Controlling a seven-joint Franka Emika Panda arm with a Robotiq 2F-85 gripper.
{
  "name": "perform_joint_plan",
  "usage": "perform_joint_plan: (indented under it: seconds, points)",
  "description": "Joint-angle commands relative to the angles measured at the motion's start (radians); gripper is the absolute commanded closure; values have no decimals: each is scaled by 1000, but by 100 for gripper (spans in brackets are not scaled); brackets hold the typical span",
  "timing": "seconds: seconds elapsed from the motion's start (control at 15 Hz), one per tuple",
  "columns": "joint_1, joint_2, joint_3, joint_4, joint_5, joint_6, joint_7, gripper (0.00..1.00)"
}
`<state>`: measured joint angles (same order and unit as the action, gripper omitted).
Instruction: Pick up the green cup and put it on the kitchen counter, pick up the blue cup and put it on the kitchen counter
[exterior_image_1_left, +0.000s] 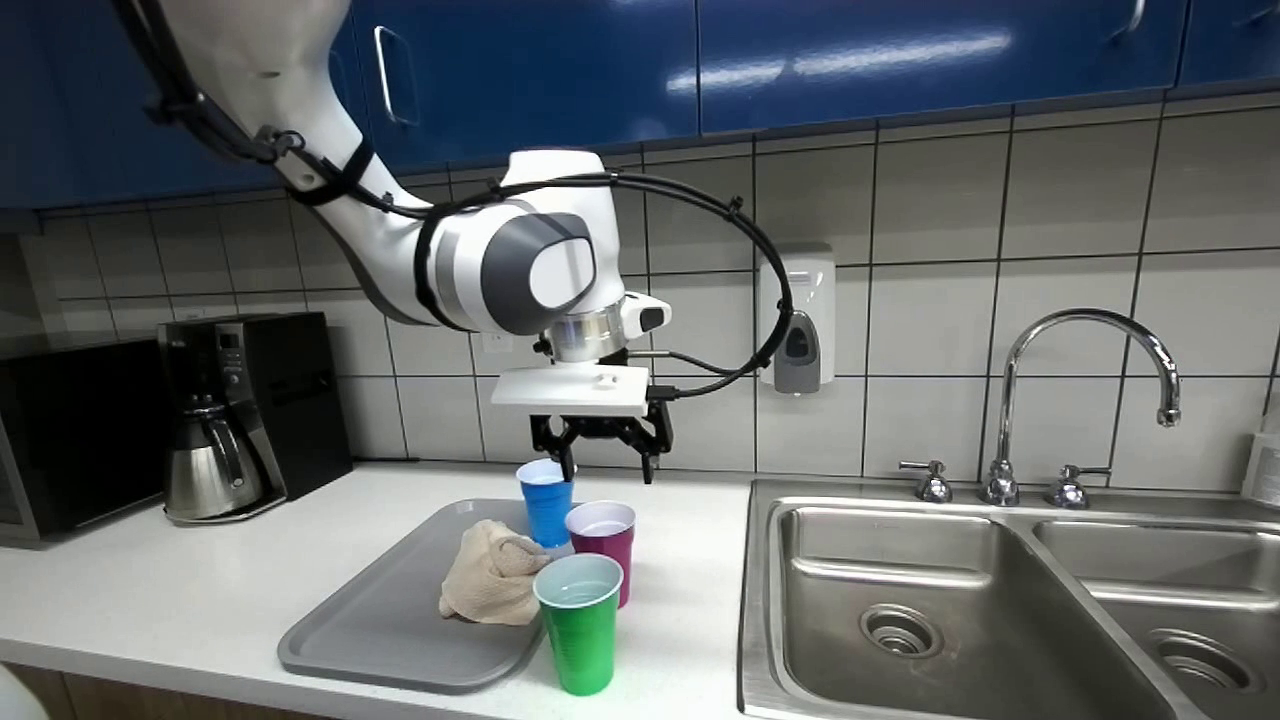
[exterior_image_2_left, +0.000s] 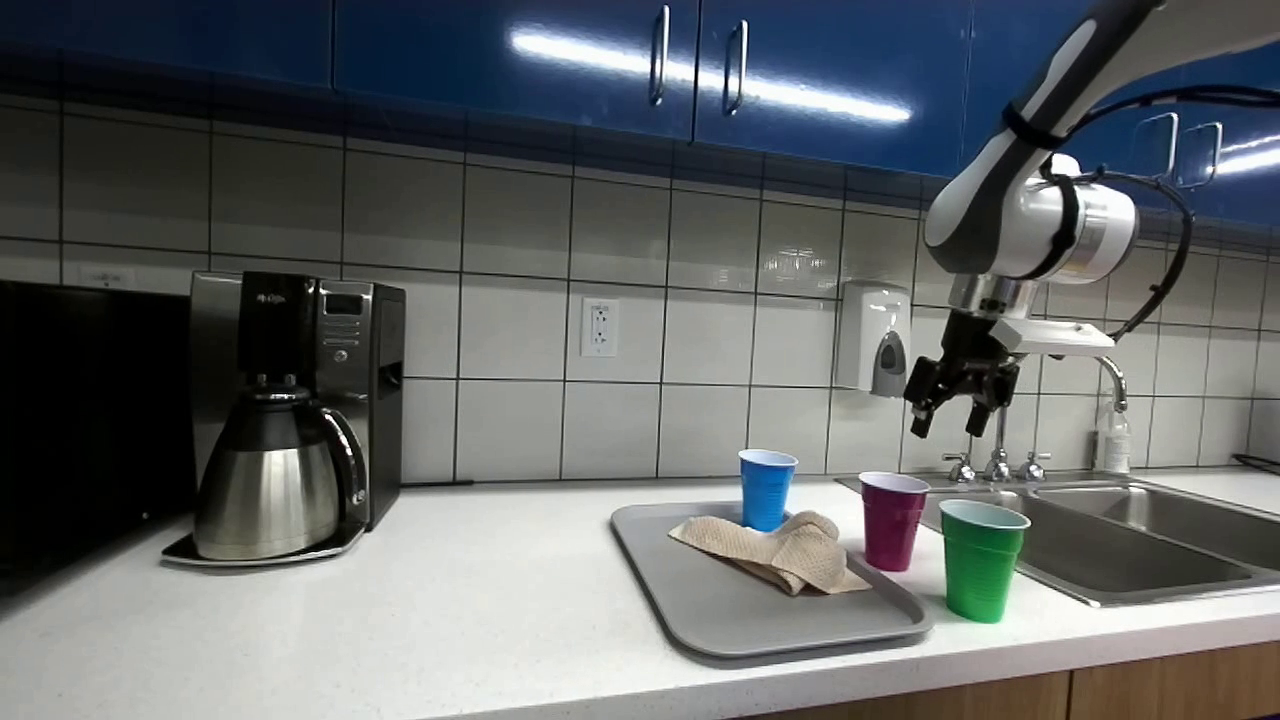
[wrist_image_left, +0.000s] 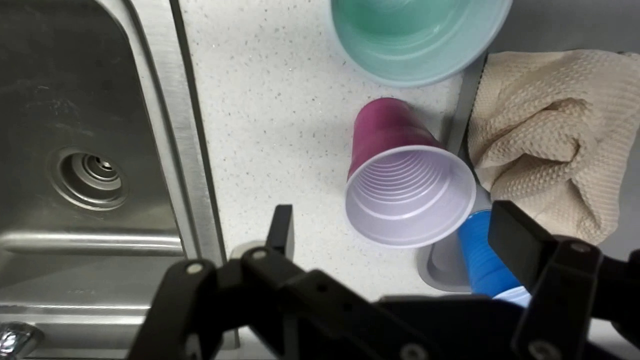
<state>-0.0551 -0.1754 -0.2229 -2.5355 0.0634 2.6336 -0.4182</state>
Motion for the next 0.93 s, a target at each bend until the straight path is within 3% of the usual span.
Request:
perform_joint_plan:
  seconds: [0.0,0.47,0.87]
  points:
    - [13,72,20,61,39,37,-4,0]
    - [24,203,76,162,120,90,-21,0]
    - [9,289,139,243,113,107,-9,0]
